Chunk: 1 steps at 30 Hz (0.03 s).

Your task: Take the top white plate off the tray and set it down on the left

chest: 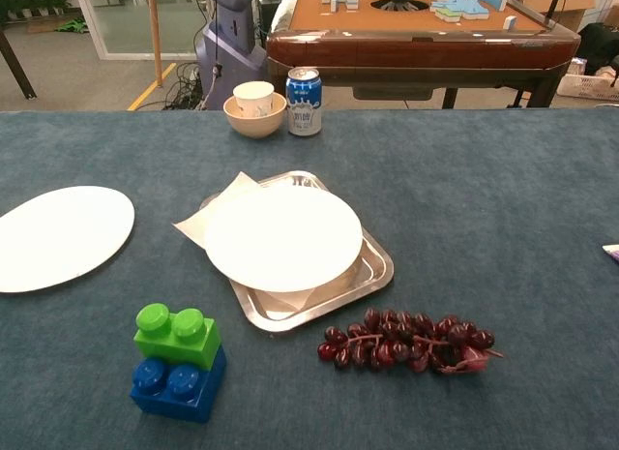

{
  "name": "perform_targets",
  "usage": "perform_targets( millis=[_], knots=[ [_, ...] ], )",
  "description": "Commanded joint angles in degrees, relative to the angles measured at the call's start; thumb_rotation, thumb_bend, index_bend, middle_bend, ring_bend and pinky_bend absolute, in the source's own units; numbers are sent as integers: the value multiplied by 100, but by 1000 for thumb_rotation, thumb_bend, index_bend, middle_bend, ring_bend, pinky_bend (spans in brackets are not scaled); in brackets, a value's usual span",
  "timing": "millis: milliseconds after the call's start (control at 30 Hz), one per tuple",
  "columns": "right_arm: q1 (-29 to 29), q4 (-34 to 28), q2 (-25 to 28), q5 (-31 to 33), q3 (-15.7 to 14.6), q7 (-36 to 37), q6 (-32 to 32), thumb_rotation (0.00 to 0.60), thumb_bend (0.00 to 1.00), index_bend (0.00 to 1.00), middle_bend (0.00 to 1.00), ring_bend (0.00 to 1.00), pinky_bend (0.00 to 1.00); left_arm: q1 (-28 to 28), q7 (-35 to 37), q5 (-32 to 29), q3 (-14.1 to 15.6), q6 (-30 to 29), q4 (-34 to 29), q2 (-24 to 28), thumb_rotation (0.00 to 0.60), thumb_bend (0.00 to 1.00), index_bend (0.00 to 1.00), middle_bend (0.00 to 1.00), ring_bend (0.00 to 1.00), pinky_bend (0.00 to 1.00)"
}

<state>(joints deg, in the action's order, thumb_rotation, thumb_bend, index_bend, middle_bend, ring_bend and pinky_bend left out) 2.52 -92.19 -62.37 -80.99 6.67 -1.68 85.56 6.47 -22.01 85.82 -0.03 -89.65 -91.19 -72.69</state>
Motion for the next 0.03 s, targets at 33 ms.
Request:
perform_targets(
  millis=[33],
  knots=[
    [6,3,0,4,-1,8,-10,600,0,360,344,214,230,-1,-21,-27,-21,40,5,-6,600,112,323,124,40,212]
  ],
)
